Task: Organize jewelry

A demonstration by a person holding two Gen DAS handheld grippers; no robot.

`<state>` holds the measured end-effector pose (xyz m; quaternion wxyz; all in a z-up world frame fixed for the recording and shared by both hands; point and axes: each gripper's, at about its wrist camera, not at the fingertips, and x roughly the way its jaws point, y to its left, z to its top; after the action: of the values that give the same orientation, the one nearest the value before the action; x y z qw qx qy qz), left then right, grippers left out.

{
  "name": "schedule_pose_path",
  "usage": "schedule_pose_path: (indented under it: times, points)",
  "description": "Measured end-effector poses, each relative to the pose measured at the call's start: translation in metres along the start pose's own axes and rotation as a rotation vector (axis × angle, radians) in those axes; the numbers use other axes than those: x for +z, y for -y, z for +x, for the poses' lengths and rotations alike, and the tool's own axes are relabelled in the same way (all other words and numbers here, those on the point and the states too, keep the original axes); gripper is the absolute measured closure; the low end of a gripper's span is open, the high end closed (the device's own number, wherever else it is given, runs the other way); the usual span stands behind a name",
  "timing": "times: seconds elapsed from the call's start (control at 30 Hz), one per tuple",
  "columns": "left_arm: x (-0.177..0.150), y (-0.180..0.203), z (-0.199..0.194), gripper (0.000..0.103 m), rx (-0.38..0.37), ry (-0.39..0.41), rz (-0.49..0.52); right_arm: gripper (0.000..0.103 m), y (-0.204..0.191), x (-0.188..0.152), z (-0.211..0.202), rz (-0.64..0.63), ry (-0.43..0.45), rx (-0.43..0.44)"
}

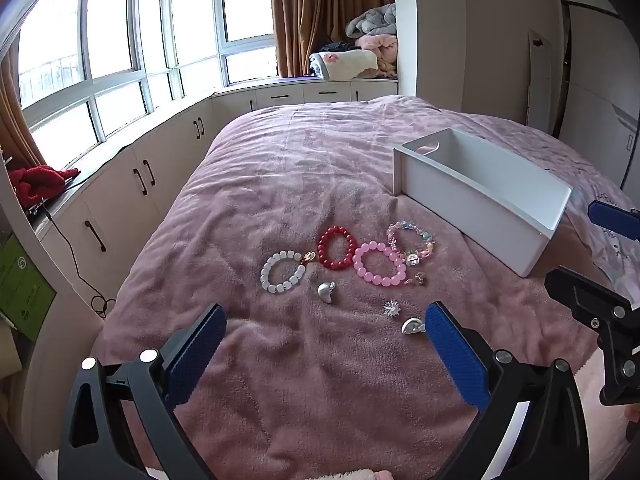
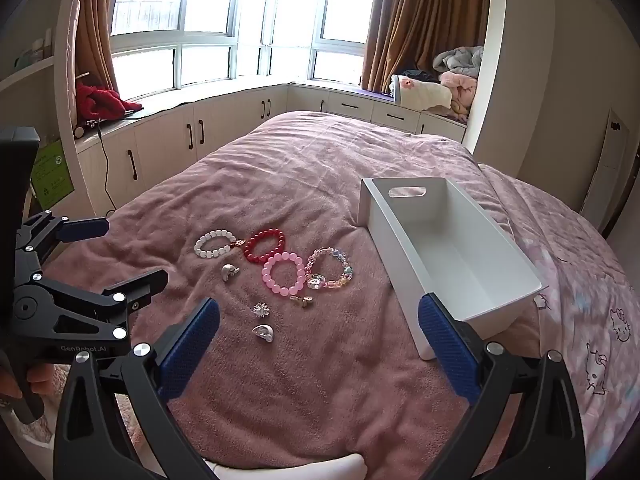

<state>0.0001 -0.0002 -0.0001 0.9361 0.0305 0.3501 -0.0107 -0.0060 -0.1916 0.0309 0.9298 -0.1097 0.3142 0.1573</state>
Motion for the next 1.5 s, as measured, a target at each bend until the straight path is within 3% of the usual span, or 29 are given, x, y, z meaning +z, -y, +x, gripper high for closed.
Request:
schedule_pose_path:
  times: [0.5,0.97,1.5]
  points:
    - [0.008,-0.003,-0.003,0.002,0.046,0.017,0.019,0.005,0.000,0.003,-0.007,-0.007,0.029,-0.007]
    - [0.016,-0.009,-0.015,0.002,0.030,0.057,0.022,0.005,0.006,0.007,-0.005,-0.014,-0.018,-0.040]
    - [0.008,0.001,-0.010,0.002,0.037,0.026,0.062,0.005,0.006,0.008,-0.003,0.016,-0.007,0.015]
